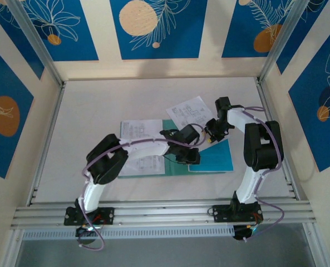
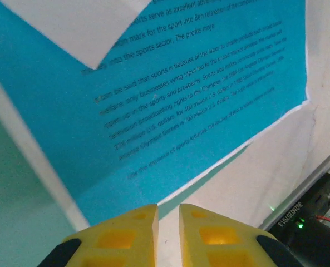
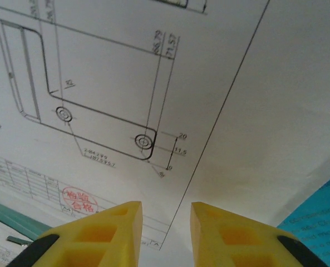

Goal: Put the files into the folder

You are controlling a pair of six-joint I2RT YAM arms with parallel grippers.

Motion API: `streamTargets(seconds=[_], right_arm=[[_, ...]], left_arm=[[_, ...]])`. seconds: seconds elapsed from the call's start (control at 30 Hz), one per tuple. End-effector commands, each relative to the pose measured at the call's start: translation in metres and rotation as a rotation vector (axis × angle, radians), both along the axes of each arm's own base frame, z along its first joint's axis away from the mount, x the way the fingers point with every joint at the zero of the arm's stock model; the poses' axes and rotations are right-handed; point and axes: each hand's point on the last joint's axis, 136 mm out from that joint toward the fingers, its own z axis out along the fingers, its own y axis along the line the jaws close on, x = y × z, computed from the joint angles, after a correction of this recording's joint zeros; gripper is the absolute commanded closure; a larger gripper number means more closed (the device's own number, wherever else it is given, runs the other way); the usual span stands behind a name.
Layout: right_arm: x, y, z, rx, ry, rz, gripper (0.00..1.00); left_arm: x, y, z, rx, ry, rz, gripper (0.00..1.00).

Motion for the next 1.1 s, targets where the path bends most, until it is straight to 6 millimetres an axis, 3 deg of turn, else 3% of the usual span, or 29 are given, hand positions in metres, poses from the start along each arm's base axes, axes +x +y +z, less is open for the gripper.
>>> streamTargets(seconds=[0.0, 0.13, 0.33, 0.6, 0.87, 0.97, 1.07], right_arm=[[-0.005, 0.0, -0.002, 0.016, 0.043, -0.011, 0.7], [-0.018, -0.007, -0.01, -0.007, 0.093, -0.032, 0.7], [-0.047, -0.026, -0.021, -0.042, 0.16, -0.101, 0.7], [-0.094, -0.042, -0.019, -0.063, 0.241, -0.211, 0.71], [-0.143, -0.02, -0.008, 0.022, 0.314, -0.322, 0.73], [-0.14, -0.022, 0.005, 0.016, 0.269, -0.312, 0.73], [-0.118, -0.033, 0.016, -0.02, 0.173, -0.276, 0.72]], left_arm=[[0.002, 0.005, -0.02, 0.059, 0.025, 0.017, 0.89], [-0.002, 0.021, -0.05, 0.139, 0.081, 0.099, 1.0], [-0.009, 0.043, -0.075, 0.194, 0.128, 0.215, 1.0], [-0.012, 0.047, -0.084, 0.171, 0.164, 0.302, 1.0], [-0.01, 0.039, -0.081, 0.138, 0.173, 0.308, 1.0], [-0.011, 0.039, -0.08, 0.137, 0.173, 0.302, 1.0], [-0.012, 0.041, -0.08, 0.139, 0.172, 0.301, 1.0]])
